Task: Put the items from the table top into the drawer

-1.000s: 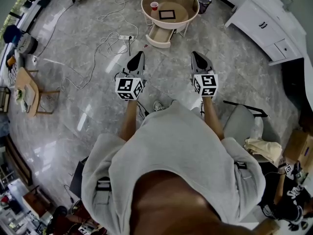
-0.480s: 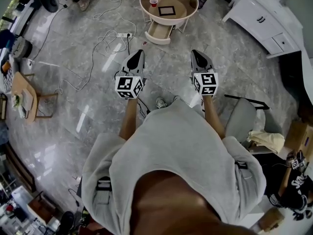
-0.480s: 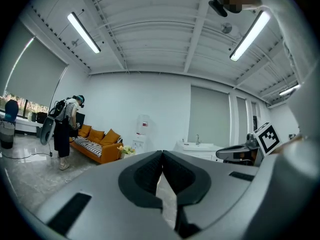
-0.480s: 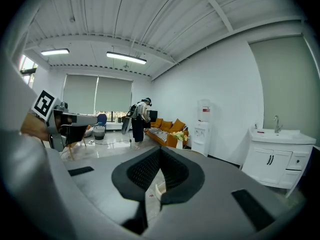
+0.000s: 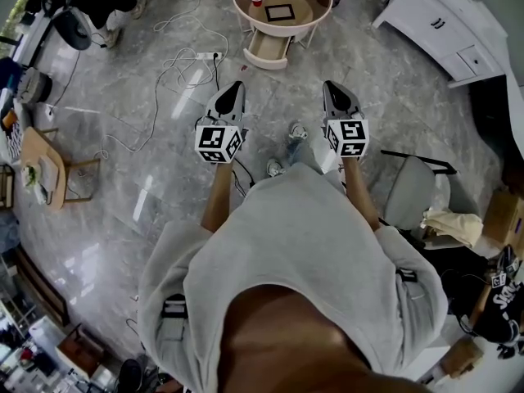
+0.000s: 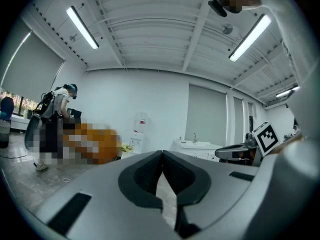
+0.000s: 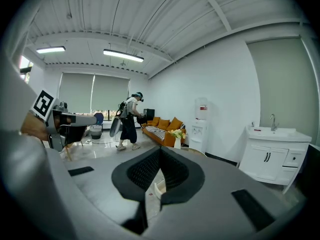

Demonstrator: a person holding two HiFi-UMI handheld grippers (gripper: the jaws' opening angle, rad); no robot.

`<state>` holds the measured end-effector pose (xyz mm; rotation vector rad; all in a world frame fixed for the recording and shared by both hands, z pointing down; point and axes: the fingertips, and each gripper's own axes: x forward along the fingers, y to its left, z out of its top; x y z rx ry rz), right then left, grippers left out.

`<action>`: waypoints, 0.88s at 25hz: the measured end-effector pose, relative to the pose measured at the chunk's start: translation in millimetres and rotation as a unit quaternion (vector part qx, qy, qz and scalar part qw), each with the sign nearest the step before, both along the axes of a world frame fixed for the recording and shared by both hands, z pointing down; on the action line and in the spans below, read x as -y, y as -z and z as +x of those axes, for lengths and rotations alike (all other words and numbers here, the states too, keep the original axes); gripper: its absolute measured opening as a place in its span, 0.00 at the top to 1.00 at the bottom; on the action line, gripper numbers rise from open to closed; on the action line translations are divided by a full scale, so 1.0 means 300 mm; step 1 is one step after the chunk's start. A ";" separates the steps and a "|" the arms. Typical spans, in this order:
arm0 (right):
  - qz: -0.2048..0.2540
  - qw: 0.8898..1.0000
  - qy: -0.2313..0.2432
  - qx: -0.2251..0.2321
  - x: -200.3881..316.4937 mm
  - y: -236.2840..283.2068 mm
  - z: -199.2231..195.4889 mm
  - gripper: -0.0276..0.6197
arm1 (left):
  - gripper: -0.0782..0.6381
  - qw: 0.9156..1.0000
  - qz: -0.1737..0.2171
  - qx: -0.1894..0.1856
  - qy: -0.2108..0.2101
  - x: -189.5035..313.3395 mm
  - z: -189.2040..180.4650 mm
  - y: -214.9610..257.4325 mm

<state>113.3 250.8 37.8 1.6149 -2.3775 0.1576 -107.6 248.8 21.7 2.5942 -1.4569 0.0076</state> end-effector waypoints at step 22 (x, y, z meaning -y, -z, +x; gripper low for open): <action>-0.016 0.999 0.022 0.024 0.456 -0.089 0.003 0.92 | 0.87 0.999 -0.015 0.019 0.025 0.419 0.018 -0.040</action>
